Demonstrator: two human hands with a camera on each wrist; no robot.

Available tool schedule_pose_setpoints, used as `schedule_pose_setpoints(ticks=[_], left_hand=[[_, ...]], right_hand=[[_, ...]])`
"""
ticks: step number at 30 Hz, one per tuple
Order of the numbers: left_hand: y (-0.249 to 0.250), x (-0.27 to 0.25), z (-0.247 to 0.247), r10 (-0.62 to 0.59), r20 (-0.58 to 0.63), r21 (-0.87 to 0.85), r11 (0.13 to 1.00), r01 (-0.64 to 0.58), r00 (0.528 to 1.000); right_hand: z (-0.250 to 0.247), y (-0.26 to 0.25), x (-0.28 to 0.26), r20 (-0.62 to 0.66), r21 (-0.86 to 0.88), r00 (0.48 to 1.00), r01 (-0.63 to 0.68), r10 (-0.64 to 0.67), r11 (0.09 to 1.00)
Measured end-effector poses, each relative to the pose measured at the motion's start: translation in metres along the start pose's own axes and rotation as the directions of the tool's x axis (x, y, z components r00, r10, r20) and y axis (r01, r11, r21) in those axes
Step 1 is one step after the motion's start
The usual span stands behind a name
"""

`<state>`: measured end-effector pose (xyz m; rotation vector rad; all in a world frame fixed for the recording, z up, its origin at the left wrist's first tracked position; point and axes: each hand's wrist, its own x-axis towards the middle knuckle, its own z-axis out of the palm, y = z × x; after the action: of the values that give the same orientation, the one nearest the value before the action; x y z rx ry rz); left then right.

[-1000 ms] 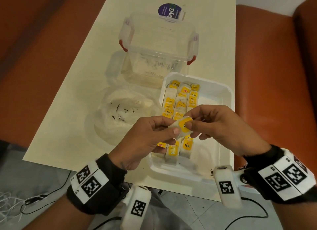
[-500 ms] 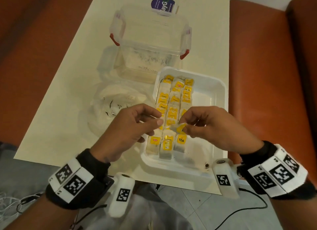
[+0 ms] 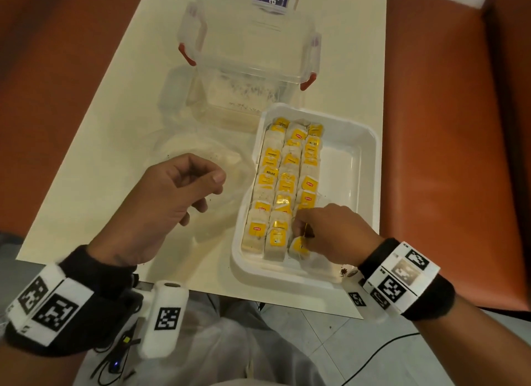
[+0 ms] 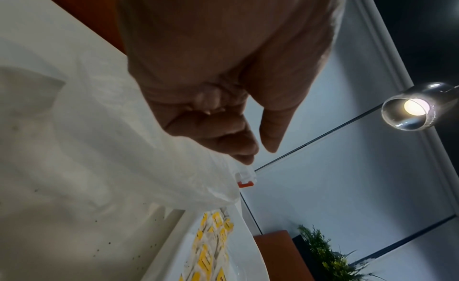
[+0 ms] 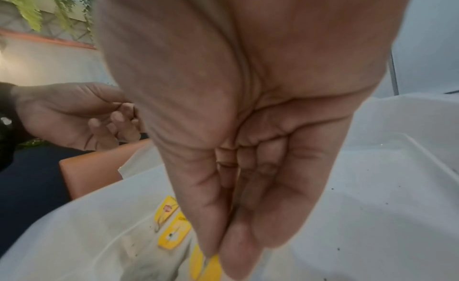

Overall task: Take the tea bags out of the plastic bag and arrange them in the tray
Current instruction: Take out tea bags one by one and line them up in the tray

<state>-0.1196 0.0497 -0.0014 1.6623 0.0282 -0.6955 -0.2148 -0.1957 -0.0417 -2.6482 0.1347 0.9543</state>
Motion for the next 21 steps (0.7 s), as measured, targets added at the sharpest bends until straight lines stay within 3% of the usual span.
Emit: schedule_pose_setpoints(ticks=[11, 16, 21], left_hand=[[0.002, 0.002, 0.002, -0.013, 0.003, 0.013, 1.000, 0.013, 1.000], [0.002, 0.003, 0.002, -0.006, 0.000, 0.022, 1.000, 0.006, 1.000], [0.002, 0.004, 0.003, -0.004, -0.003, 0.030, 1.000, 0.004, 1.000]], right_hand=[[0.000, 0.003, 0.005, -0.016, 0.025, 0.998, -0.059, 0.060, 0.998], [-0.005, 0.008, 0.007, 0.032, 0.206, 0.996, -0.084, 0.080, 0.975], [-0.008, 0.010, 0.007, 0.014, 0.269, 0.996, -0.091, 0.090, 0.959]])
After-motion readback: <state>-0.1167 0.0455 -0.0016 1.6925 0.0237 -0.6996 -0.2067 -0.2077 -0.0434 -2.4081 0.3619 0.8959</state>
